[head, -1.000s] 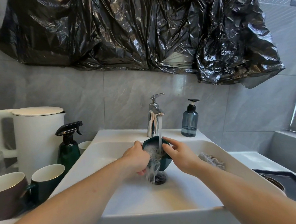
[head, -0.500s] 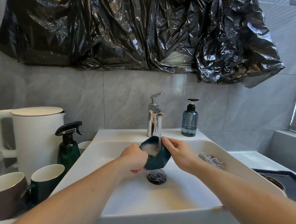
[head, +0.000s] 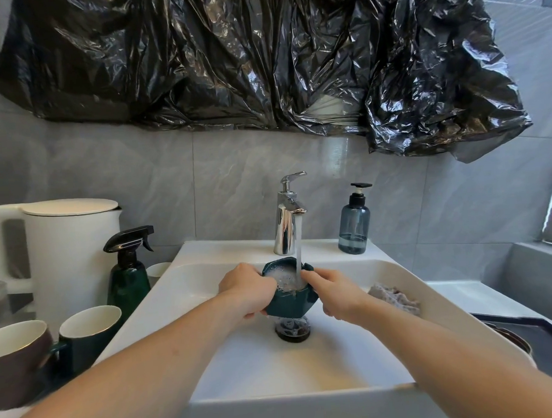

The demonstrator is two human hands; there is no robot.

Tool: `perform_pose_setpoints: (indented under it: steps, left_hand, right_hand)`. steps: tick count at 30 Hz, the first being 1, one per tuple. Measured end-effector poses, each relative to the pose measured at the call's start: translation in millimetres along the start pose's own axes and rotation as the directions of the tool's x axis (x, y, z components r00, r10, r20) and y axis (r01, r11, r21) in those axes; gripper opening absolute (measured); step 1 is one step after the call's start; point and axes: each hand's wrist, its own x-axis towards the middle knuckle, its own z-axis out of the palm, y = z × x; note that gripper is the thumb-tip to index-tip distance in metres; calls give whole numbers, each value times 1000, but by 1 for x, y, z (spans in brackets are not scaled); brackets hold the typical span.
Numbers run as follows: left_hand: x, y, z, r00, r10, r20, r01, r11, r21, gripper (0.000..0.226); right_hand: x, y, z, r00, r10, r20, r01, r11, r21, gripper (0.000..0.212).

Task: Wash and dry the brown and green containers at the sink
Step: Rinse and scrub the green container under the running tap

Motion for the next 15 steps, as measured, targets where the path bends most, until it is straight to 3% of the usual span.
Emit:
perform_pose_setpoints:
  steps: [5, 15]
  left_hand:
    - [4, 1, -1, 978, 59, -198, -25, 985, 170, 25]
    - [1, 2, -1, 994, 41, -105, -28, 992, 122, 32]
  right_hand:
    - [-3, -3, 2, 990, 93, 105, -86, 994, -70, 27]
    - [2, 1, 1, 976, 178, 129, -174, 984, -42, 38]
